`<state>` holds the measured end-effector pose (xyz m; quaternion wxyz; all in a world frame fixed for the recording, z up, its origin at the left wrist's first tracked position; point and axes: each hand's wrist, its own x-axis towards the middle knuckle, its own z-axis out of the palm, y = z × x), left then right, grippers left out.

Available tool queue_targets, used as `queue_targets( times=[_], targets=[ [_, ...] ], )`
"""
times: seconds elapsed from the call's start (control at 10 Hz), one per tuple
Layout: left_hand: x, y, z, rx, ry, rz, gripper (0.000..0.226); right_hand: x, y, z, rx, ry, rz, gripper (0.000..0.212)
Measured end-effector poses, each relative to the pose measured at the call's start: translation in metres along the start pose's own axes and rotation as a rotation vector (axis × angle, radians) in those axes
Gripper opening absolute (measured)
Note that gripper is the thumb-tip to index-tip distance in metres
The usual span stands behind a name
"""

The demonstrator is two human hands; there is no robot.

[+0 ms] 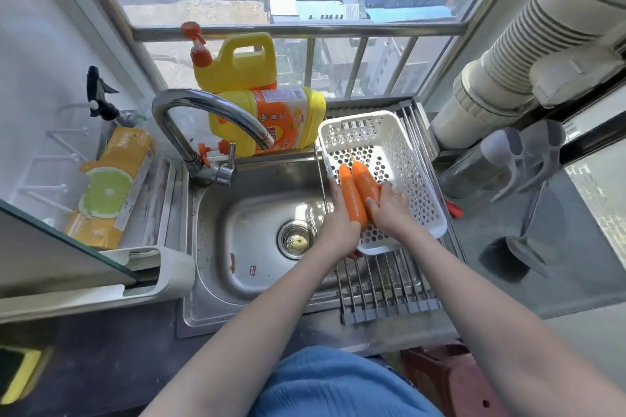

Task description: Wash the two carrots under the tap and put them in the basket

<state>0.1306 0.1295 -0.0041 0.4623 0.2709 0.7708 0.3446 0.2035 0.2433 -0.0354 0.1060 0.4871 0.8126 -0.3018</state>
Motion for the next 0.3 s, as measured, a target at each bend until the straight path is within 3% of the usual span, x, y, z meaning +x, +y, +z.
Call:
queue_targets(
  times=[0.2, 0.3],
  targets=[
    [-0.002, -0.007, -0.012, -0.166, 0.031, -0.058, 0.087, 0.005, 0.004, -0.003, 0.083, 0.012, 0.034, 0.048],
    [-0.013, -0.008, -0.037, -0.273, 0.149, -0.015, 0.057, 0.009, 0.007, -0.005, 0.061, 0.076, 0.041, 0.050]
  ],
)
